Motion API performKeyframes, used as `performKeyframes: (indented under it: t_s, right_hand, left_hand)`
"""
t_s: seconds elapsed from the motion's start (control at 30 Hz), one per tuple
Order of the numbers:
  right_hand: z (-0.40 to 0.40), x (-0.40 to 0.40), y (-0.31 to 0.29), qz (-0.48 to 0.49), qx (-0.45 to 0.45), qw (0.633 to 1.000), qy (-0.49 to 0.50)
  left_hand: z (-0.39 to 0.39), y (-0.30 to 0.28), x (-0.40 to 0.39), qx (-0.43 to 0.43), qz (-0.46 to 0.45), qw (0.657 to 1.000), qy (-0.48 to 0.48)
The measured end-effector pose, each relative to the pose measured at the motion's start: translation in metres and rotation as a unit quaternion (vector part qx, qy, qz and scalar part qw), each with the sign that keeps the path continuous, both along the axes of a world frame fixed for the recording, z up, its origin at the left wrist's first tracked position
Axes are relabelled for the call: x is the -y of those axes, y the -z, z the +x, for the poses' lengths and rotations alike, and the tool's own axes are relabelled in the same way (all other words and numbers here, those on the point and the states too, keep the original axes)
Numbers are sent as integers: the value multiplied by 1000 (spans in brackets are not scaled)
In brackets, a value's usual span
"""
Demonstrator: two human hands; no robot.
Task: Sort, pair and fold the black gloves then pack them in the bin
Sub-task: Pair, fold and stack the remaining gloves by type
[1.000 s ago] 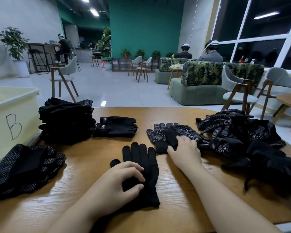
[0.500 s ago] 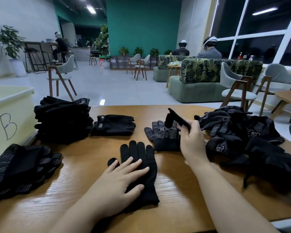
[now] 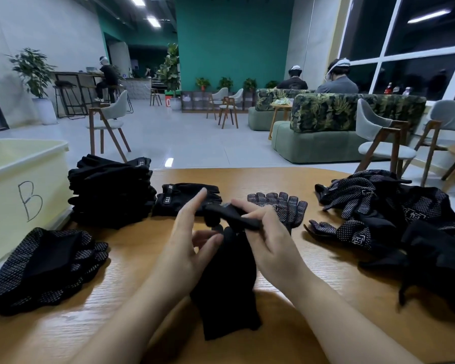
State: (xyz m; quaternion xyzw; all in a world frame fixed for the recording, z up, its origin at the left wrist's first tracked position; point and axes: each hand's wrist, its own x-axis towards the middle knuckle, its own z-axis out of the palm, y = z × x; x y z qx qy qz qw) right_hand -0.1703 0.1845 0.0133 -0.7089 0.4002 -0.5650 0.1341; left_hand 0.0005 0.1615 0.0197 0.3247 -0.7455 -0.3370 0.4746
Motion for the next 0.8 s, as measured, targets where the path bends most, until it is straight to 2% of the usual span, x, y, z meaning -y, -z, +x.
performKeyframes:
  t_s: [0.1, 0.17, 0.3, 0.37, 0.47, 0.63, 0.73, 0.8]
  right_hand:
    - [3, 1, 5, 29, -13, 999, -34]
    - [2, 1, 7, 42, -14, 998, -39]
    - [-5, 4, 9, 68, -48, 996, -18]
    - [-6, 6, 10, 50, -64, 997, 10]
    - [-8, 8, 10, 27, -88, 995, 34]
    - [-10, 11, 14, 83, -135, 987, 11]
    - [-11, 13, 17, 107, -146, 983, 6]
    - [-12, 14, 18, 121, -142, 982, 5]
  left_hand:
    - [-1, 1, 16, 9, -53, 999, -13]
    - [-1, 7, 19, -1, -36, 999, -20]
    - [-1, 17, 17, 12, -42, 999, 3]
    - [0, 18, 16, 27, -51, 998, 4]
    - [1, 16, 15, 32, -41, 998, 19]
    - [6, 17, 19, 76, -23, 997, 12]
    - [7, 24, 23, 93, 23, 995, -3]
    - [8, 25, 23, 93, 21, 995, -8]
